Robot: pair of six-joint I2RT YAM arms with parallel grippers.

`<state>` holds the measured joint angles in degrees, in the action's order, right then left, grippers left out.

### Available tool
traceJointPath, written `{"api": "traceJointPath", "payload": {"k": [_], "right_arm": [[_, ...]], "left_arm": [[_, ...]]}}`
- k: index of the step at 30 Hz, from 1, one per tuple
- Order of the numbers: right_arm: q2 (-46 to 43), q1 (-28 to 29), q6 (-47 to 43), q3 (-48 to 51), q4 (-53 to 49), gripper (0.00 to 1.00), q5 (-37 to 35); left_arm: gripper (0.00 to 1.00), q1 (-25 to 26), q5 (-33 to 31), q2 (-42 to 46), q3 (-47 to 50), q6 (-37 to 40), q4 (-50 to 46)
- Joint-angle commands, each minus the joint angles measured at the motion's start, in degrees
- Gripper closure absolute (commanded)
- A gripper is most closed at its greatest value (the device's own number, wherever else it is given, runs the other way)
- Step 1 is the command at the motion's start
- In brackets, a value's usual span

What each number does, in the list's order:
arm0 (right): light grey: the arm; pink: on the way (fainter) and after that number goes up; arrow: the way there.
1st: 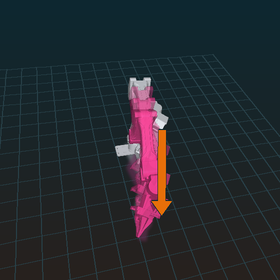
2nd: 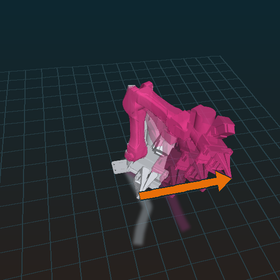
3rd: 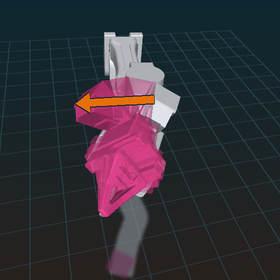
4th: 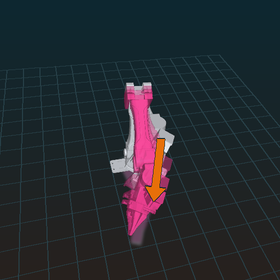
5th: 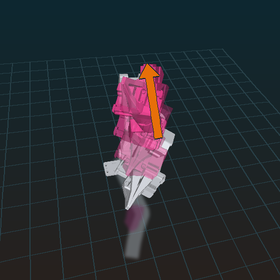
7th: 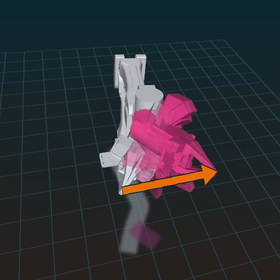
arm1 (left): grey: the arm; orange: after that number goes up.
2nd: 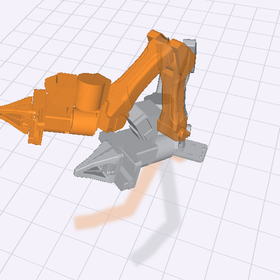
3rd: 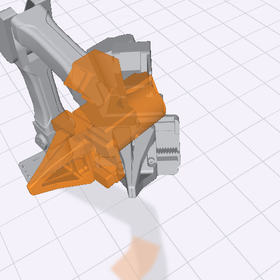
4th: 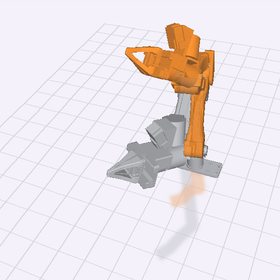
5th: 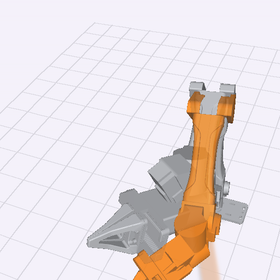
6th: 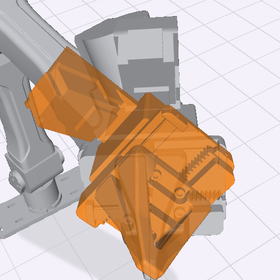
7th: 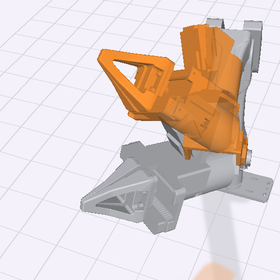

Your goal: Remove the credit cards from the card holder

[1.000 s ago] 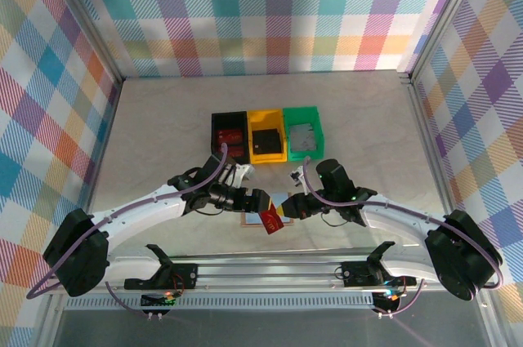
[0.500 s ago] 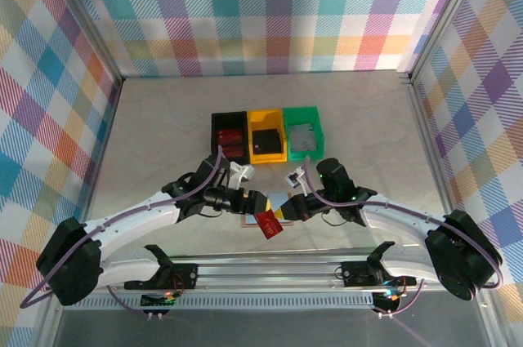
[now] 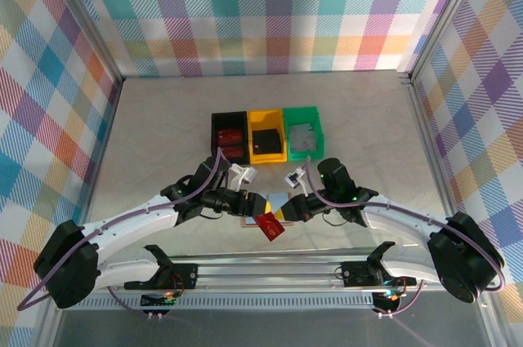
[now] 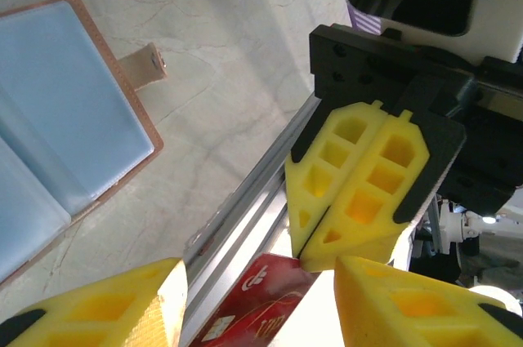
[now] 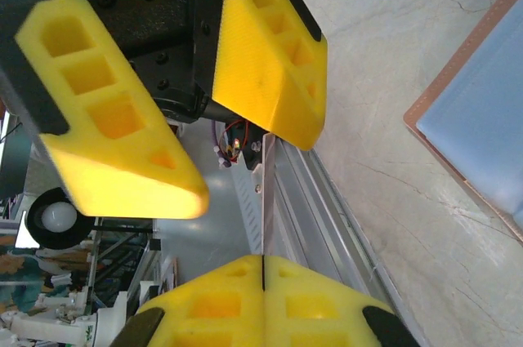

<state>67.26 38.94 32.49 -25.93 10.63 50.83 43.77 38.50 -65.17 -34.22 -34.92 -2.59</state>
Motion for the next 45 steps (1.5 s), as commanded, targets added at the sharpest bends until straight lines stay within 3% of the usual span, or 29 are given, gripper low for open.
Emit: {"api": "traceJointPath", "payload": {"k": [1,16,21,28,34,45], "right_arm": [[-1.0,-0.27,-0.89,-0.52,1.38,1.0,1.72],[0.14,-0.27,-1.12,-0.7,1.21,1.0,1.79],[1.06,-0.32,-1.11,-0.79,1.26,1.0,1.88],[0.96,-0.28,-1.36,-0.96,0.77,1.0,1.64],[0.59,-0.27,-1.31,-0.83,1.05,1.0,1.82],[-0.16,-0.27,-1.24,-0.57,1.74,1.0,2.77]], "left_arm": [[0.51,0.83,1.71,1.48,0.54,0.21,1.69],[0.53,0.98,1.71,1.32,0.21,0.13,1.79],[0.49,1.01,0.67,1.06,-0.38,0.7,0.49],[0.33,0.99,-1.65,0.5,-0.95,2.19,-1.98],[0.44,0.97,0.41,0.31,0.18,0.98,0.56],[0.48,4.29,0.65,8.08,2.72,-1.22,-0.69]]}}
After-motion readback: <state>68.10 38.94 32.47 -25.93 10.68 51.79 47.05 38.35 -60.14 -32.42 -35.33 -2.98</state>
